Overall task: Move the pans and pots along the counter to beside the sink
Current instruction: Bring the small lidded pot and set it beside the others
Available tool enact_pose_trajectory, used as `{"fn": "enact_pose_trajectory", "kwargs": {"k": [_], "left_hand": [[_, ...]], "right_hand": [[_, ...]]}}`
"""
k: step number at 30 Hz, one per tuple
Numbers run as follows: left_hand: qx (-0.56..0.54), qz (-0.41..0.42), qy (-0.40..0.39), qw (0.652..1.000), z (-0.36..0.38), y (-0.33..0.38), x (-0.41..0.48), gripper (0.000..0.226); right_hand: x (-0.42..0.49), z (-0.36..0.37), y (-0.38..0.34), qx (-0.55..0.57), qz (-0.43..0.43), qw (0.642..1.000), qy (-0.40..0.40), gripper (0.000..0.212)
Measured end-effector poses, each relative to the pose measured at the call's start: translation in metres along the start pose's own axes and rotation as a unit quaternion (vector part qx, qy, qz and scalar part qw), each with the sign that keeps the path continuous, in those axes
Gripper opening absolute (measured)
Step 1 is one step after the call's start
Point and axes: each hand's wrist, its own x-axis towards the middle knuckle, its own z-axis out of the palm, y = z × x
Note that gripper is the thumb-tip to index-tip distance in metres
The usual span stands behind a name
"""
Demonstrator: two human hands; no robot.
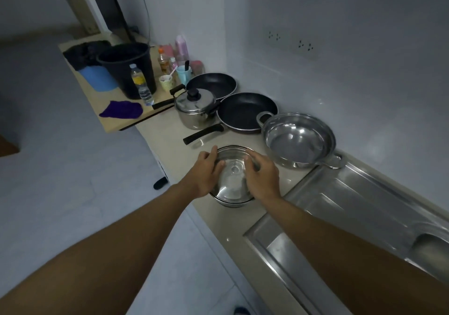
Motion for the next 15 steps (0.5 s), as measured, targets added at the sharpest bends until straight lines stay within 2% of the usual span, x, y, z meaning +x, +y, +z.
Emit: {"fn": "enact_pose_trajectory", "kwargs": {"k": [9,15], "left_hand": [[0.01,0.013,-0.076,0.997,0.005,-0.041,0.084,0.064],[0.02,0.053,-0.122,0.991,0.006,-0.071,0.143,0.065]], "right_hand": [[0.051,0.035,0.028,-0.016,0.028,0.999,0.039,0.031],[0.082,0.066,0.038,-0.056,0.058,0.993,0.087,0.031]]}}
